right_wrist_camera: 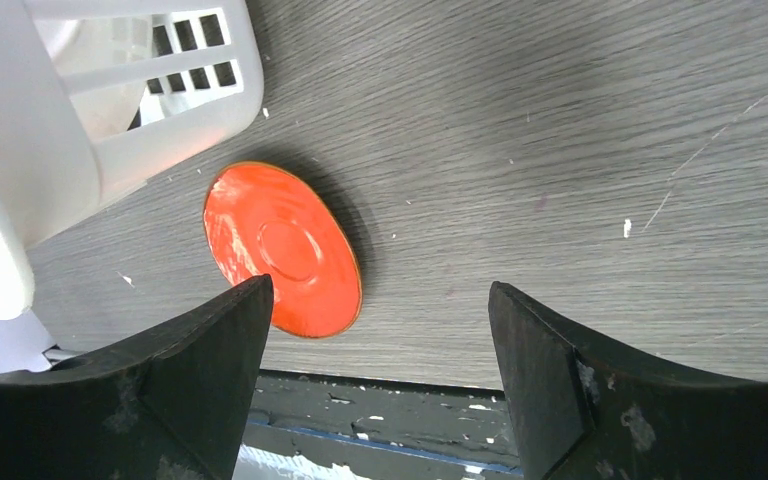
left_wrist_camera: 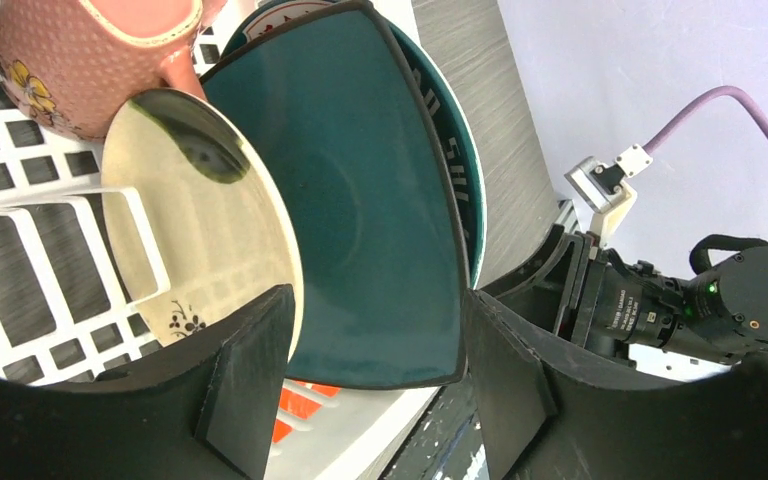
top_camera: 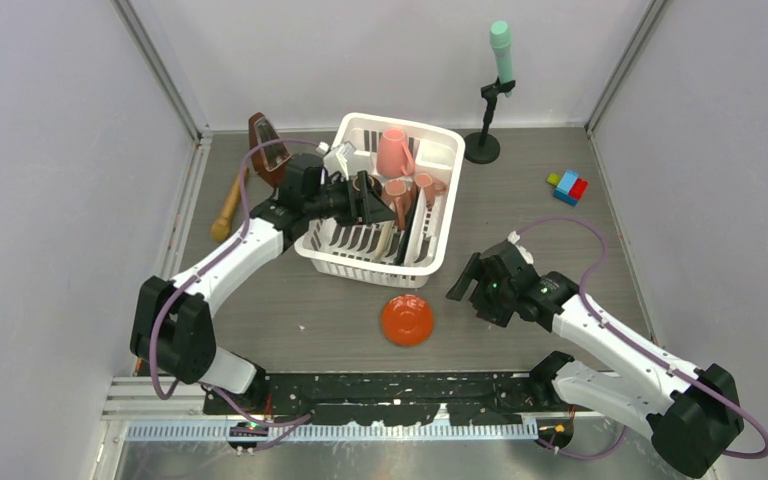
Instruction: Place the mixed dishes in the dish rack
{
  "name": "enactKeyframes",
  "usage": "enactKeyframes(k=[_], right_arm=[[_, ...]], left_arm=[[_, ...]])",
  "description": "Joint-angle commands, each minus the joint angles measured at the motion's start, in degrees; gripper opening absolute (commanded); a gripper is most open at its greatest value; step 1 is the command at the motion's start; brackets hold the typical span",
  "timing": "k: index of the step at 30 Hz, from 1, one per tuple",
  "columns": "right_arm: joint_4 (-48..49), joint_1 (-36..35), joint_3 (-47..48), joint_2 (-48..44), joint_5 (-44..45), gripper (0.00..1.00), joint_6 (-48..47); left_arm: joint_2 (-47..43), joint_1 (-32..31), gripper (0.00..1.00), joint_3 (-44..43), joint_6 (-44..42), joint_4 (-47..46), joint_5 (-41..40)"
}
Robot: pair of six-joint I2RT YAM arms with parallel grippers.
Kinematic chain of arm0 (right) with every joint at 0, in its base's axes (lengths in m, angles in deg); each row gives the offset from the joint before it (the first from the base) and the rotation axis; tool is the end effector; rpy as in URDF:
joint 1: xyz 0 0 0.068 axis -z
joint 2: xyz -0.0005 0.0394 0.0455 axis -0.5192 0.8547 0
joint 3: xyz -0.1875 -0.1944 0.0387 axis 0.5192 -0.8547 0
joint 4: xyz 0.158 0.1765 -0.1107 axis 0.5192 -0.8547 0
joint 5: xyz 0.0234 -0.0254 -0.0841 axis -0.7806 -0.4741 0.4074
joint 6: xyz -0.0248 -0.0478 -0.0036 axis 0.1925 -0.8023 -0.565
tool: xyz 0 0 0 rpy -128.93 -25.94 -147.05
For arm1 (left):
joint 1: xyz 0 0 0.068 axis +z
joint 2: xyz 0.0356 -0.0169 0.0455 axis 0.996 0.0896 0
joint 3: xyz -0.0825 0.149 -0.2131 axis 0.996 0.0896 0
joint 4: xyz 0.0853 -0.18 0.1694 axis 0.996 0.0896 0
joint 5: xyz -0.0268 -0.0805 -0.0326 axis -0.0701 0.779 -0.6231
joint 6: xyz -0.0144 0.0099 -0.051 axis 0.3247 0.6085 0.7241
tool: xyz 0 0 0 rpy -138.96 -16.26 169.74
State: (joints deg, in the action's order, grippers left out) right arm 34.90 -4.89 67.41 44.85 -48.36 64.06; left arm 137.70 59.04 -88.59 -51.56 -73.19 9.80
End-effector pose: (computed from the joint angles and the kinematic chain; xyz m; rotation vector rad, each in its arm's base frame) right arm 0.1419 0.1012 0.2184 0.6097 2.5904 0.5499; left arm 0.2931 -0.1627 0.2977 0.1656 2.2028 -1.2226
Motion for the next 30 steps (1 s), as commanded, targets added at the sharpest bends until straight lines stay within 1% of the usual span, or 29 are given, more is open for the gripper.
enactKeyframes(k=[1, 4, 6, 8, 9, 10, 11, 12, 13, 14, 15, 18, 20, 23, 26, 27, 30], right_arm=[[3.12, -0.22, -0.46, -0.89, -1.02, 0.85, 0.42], [3.42, -0.22, -0.66, -1.31, -1.13, 0.85, 0.6], [4.09, -0.22, -1.02, -1.55, -1.63, 0.83, 0.59], [6.13, -0.22, -1.86, -1.59, -2.38, 0.79, 1.15], [7.4, -0.22, -3.11, -1.6, -4.68, 0.78, 2.03], [10.62, -0.22, -4.9, -1.64, -5.54, 0.76, 2.55], [12.42, -0.22, -5.89, -1.71, -6.94, 0.73, 3.75], [16.27, -0.18, -8.32, -1.69, -7.51, 0.71, 4.46], [18.19, -0.2, -9.62, -1.64, -8.38, 0.68, 6.05], [22.26, -0.22, -11.95, -1.45, -8.84, 0.67, 6.75], [24.13, -0.22, -13.11, -1.26, -9.59, 0.65, 8.01], [31.7, -0.28, -16.94, 0.89, -10.81, 0.63, 9.31], [35.32, -0.23, -18.0, 2.8, -11.91, 0.63, 9.37], [38.82, -0.35, -18.44, 5.41, -13.79, 0.61, 8.06], [42.45, -0.59, -19.02, 7.74, -14.68, 0.59, 6.9], [43.69, -0.69, -19.19, 8.47, -14.76, 0.58, 6.78], [45.33, -1.01, -19.67, 10.2, -14.73, 0.56, 6.85]], left_arm=[[-1.54, -0.19, 0.64, -0.44, -0.75, 0.85, 1.8], [-2.45, -0.19, 0.66, -0.34, -2.04, 1.19, 1.39], [-4.71, -0.19, 0.66, -0.08, -3.44, 1.34, 0.21], [-8.41, -0.46, 0.67, 0.64, -6.21, 1.38, -1.76], [-10.45, -0.83, 0.67, 1.24, -8.53, 1.36, -2.86], [-12.83, -1.52, 0.67, 2.1, -11.36, 1.47, -4.26], [-15.39, -2.68, 0.67, 3.03, -14.69, 1.97, -6.17], [-17.82, -3.94, 0.66, 4.02, -17.81, 2.87, -8.32], [-20.22, -5.69, 0.66, 4.85, -21.21, 4.23, -10.58], [-22.24, -8.3, 0.65, 5.63, -25.17, 5.75, -12.5], [-24.38, -10.14, 0.64, 6.41, -27.01, 7.12, -14.92], [-30.24, -15.47, 0.62, 9.65, -29.37, 10.09, -19.05], [-33.27, -19.26, 0.62, 12.8, -30.18, 10.74, -21.2], [-37.48, -25.06, 0.62, 18.36, -33.75, 11.2, -23.15], [-41.13, -30.46, 0.62, 21.65, -35.92, 13.56, -29.91], [-41.92, -31.73, 0.63, 22.19, -36.17, 14.32, -31.2], [-42.16, -33.6, 0.63, 22.52, -36.74, 16.33, -31.55]])
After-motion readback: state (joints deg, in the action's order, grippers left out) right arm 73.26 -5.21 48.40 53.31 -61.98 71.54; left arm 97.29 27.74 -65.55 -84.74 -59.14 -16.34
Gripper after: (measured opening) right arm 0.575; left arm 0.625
